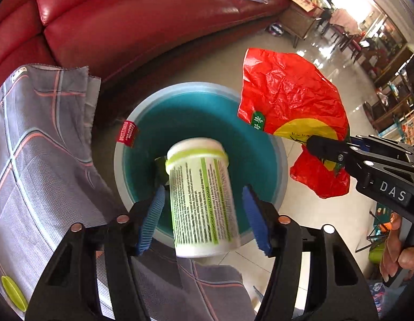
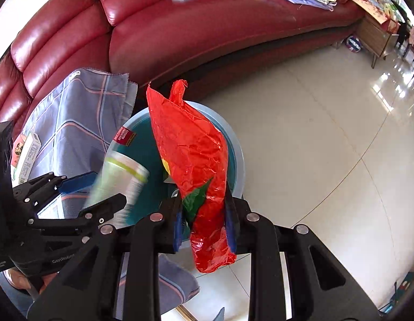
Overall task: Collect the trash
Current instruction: 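Carry bottle and bag over the teal bin and open both tools to drop them, then move both open tools back over the table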
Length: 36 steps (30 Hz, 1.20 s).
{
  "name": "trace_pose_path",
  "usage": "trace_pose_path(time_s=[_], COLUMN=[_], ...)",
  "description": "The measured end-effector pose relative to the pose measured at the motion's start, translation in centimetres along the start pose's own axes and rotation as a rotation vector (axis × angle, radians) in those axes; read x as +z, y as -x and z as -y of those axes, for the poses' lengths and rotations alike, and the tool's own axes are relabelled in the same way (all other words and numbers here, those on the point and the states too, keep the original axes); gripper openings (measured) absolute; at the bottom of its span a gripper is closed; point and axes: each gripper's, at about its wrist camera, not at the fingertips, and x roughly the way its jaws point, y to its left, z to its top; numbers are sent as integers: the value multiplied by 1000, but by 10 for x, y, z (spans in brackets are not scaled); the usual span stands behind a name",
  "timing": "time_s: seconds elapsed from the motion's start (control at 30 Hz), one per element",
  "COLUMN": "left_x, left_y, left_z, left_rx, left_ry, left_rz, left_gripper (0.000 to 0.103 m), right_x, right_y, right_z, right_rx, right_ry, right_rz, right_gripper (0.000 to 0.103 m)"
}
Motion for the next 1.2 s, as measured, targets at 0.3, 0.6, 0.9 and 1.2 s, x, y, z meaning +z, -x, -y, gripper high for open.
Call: trace_pose_path(time_s=[0.3,0.6,0.9,1.2], left_x=[-8,-23,-28,-43], left_y=[16,45,59,75], left_z=[-13,-33,-45,-58], left_rx=[73,97,97,94], left_ry=[25,78,118,152], left_rz=[47,100,114,130], left_gripper=[93,97,98,98], right_x=[8,11,14,9], right_y=[-16,-25,-21,-9], right_z=[-12,-36,-52,-59], right_rx=[26,44,51,11], right_ry=[30,73,75,63], right_rz=[-27,-48,-46,-44], right_gripper=[25,32,80,92])
